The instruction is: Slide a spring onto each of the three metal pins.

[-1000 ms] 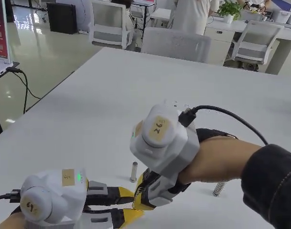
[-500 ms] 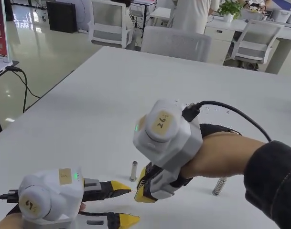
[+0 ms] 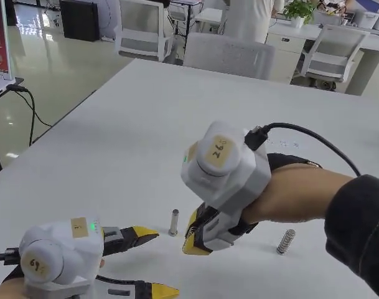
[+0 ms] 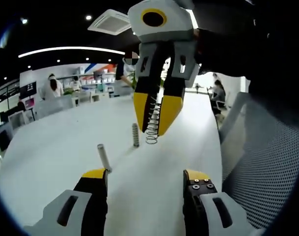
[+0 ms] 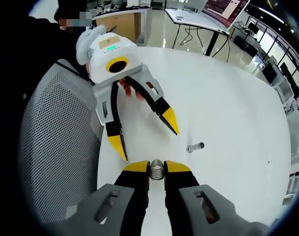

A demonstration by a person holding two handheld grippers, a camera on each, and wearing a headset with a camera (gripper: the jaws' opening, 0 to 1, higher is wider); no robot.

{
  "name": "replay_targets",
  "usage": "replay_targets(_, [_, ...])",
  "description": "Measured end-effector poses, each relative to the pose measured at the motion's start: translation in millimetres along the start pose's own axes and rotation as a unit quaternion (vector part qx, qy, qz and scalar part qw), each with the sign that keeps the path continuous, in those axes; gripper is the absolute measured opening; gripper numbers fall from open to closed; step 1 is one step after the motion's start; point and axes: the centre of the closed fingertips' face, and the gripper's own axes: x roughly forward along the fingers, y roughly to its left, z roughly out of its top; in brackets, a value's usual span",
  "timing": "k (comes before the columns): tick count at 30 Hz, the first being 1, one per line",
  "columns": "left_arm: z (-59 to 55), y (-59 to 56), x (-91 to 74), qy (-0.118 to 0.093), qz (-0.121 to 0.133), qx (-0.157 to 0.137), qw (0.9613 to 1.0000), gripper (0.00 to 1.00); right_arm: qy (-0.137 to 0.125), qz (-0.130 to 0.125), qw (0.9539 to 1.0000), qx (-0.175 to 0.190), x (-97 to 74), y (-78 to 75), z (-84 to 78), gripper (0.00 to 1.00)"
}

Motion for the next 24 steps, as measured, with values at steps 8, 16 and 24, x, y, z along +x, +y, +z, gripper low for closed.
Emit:
replay_targets(8, [-1.7,3.4,-2.2,0.002,0.007,-0.003,1.0000,0.62,-0.001,-0.010,1.0000,-0.002,-6.0,-10.8,2.4,0.09])
replay_targets(16, [-3.6,7.1,-4.0,0.004,0.015,-0.007,0.9999,0.68,0.000,-0.027,0.9996,-0.004,-11.1,-31.7,3.7,0.09])
replay_targets(24, [-5.5,8.7,-4.2,0.005,0.018,-0.011,0.9998,0.73,-0.006,-0.041,0.9991,-0.011,-8.1,-53.0,15.1,0.09])
